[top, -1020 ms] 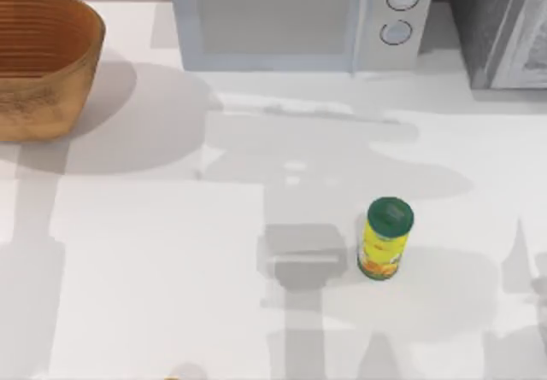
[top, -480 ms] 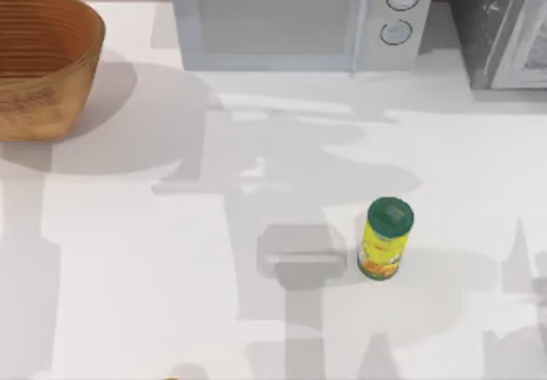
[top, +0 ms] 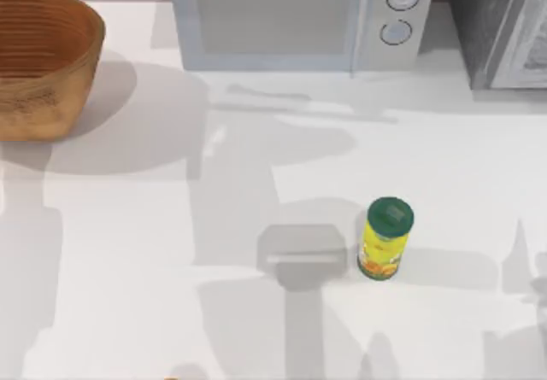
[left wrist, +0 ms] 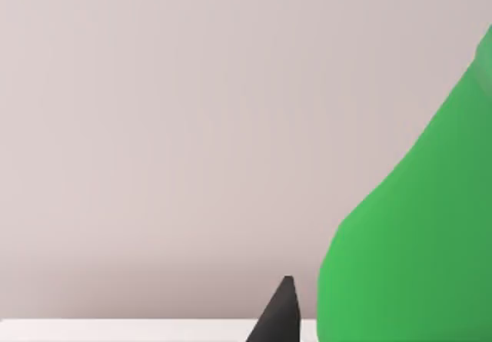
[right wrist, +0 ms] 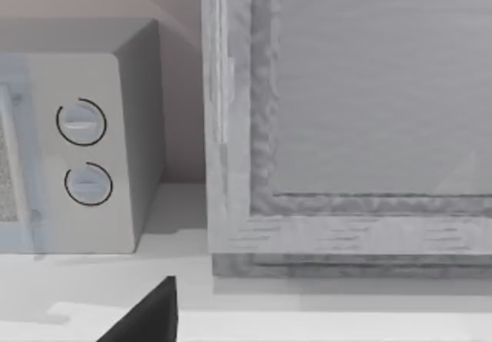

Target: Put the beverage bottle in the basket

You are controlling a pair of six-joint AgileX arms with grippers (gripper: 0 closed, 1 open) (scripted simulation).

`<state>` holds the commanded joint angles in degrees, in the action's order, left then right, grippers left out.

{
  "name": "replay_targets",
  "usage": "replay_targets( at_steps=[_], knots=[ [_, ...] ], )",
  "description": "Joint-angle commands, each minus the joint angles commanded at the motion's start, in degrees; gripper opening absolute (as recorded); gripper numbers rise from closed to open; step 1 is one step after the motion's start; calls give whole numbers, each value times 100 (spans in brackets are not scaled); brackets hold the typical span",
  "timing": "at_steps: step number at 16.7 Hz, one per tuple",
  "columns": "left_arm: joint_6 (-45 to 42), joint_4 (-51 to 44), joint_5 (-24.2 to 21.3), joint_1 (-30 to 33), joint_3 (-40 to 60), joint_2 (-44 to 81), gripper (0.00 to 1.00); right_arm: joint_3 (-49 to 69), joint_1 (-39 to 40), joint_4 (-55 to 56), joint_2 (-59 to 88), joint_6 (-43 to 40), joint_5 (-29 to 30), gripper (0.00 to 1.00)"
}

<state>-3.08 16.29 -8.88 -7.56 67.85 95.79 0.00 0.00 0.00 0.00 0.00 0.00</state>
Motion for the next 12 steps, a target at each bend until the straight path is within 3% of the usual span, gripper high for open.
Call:
replay_targets(
  at_steps=[5, 12],
  knots=[
    [14, 103, 13, 12, 14, 113, 0, 0, 0, 0, 0, 0, 0, 100],
    [14, 103, 13, 12, 14, 113, 53, 0, 0, 0, 0, 0, 0, 100]
  ],
)
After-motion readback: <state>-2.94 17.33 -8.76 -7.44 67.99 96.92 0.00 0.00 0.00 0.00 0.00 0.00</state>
